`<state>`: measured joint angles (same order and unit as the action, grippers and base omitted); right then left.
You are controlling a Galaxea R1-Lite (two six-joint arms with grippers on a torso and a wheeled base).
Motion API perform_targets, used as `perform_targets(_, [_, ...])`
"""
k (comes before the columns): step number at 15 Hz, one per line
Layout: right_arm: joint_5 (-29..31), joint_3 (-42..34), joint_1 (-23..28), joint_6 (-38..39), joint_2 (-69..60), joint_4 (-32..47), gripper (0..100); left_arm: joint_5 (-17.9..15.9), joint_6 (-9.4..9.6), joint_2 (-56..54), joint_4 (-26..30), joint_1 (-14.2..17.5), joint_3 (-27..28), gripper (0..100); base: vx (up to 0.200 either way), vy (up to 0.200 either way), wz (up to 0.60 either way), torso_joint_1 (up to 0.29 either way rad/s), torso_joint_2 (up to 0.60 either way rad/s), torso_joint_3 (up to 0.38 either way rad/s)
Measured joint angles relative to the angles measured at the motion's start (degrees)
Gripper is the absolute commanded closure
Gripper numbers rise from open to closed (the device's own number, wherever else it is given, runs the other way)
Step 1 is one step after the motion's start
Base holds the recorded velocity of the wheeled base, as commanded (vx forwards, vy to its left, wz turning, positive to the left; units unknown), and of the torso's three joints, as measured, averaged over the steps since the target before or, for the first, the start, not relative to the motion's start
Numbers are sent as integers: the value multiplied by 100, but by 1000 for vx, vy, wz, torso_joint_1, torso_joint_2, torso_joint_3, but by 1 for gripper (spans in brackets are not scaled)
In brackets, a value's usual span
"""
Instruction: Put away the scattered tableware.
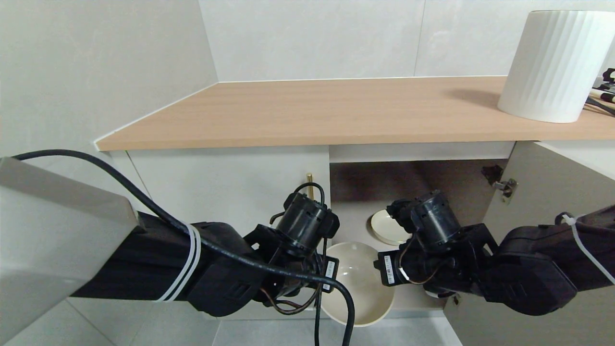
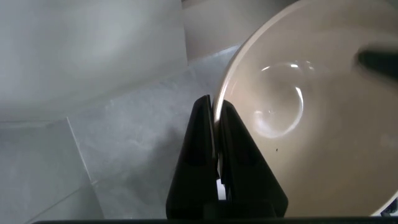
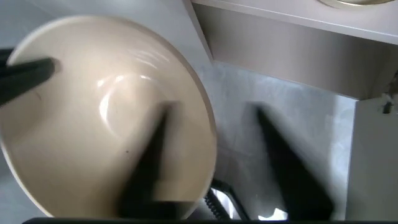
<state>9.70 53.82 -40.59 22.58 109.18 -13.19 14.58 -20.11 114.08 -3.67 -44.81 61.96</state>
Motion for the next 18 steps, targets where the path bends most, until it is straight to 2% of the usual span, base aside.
perform_targets(7, [1,9,-9,2,41,9,100,-9,-5,72,-5,0,0,100,0,0,0,0,0,0])
perform_targets(8, [6,4,-11,0,41,11,100,-5,-2,78,-2,0,-4,0,0,0,0,0,0,0])
perform_targets(14, [45,-226,90,62,46,4,100,4,-90,20,0,17,-33,0,0,0,0,0,0,0])
perform_targets(18, [228,-22,683,407,184,0,100,26,-104,-171,9,99,-67,0,0,0,0,0,0,0])
